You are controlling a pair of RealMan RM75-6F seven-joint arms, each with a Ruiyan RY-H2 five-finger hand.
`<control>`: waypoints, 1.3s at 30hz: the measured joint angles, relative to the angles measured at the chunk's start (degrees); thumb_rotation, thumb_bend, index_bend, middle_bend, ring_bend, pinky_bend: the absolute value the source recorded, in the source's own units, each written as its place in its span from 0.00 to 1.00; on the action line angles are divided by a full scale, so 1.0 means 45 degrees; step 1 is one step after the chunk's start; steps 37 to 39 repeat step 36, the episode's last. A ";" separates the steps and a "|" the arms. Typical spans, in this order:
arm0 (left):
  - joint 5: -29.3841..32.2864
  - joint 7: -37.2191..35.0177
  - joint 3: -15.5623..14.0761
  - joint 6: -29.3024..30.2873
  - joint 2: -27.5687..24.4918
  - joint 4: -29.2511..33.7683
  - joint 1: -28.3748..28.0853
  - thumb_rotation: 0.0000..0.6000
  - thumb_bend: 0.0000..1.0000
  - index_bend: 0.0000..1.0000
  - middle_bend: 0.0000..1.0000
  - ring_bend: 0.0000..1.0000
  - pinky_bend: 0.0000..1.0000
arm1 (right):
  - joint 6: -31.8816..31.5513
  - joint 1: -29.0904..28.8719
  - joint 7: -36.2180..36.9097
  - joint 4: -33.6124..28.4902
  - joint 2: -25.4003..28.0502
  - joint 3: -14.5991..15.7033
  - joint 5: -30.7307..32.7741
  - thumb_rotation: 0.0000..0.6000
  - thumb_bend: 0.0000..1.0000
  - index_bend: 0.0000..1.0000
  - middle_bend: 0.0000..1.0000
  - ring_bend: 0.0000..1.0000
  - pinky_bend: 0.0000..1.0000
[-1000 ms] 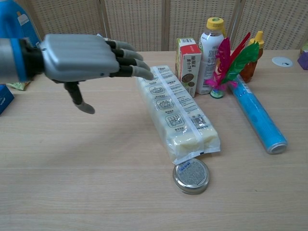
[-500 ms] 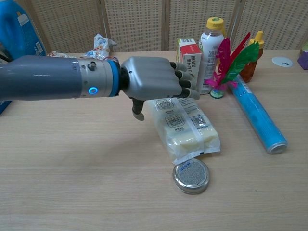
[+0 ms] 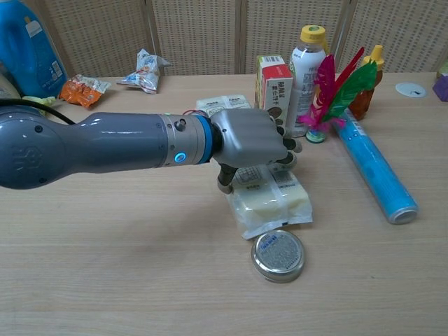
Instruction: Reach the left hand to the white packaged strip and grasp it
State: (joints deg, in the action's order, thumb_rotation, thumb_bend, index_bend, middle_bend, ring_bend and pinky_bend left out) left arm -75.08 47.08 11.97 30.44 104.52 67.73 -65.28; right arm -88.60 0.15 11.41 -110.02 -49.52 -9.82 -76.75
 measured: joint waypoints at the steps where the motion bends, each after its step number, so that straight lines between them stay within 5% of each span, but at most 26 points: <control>1: 0.0001 0.0051 -0.0072 0.0255 0.0045 0.0003 0.0009 1.00 0.00 0.73 0.67 0.79 0.79 | -0.0007 0.0003 0.0004 -0.0008 0.0000 0.0002 -0.0021 1.00 0.00 0.00 0.00 0.00 0.00; 4: 0.0028 0.0094 -0.0241 0.0891 0.0085 0.0111 0.0087 1.00 0.00 0.82 0.75 0.85 0.82 | -0.0052 0.0025 0.0008 -0.0029 0.0006 0.0023 -0.0109 1.00 0.00 0.00 0.00 0.00 0.00; 15: -0.0243 -0.0149 -0.0445 0.2509 -0.1621 0.3007 0.0632 1.00 0.00 0.84 0.74 0.85 0.82 | -0.0230 0.0103 -0.0029 -0.0178 0.0044 0.0097 -0.0435 1.00 0.00 0.00 0.00 0.00 0.00; 27: 0.0273 0.0634 0.0104 0.5005 -0.7583 0.9568 0.2012 1.00 0.00 0.83 0.67 0.83 0.82 | -0.0521 0.0193 -0.0251 -0.0453 0.0055 0.0272 -0.1101 1.00 0.00 0.00 0.00 0.00 0.00; 34: 0.0888 0.0852 0.0579 0.6399 -1.0366 1.1823 0.2905 1.00 0.00 0.81 0.64 0.82 0.81 | -0.0739 0.0288 -0.0359 -0.0616 0.0077 0.0409 -0.1486 1.00 0.00 0.00 0.00 0.00 0.00; 39: 0.1062 0.0854 0.0708 0.6706 -1.0825 1.2154 0.3075 1.00 0.00 0.81 0.63 0.82 0.81 | -0.0777 0.0308 -0.0366 -0.0638 0.0082 0.0436 -0.1551 1.00 0.00 0.00 0.00 0.00 0.00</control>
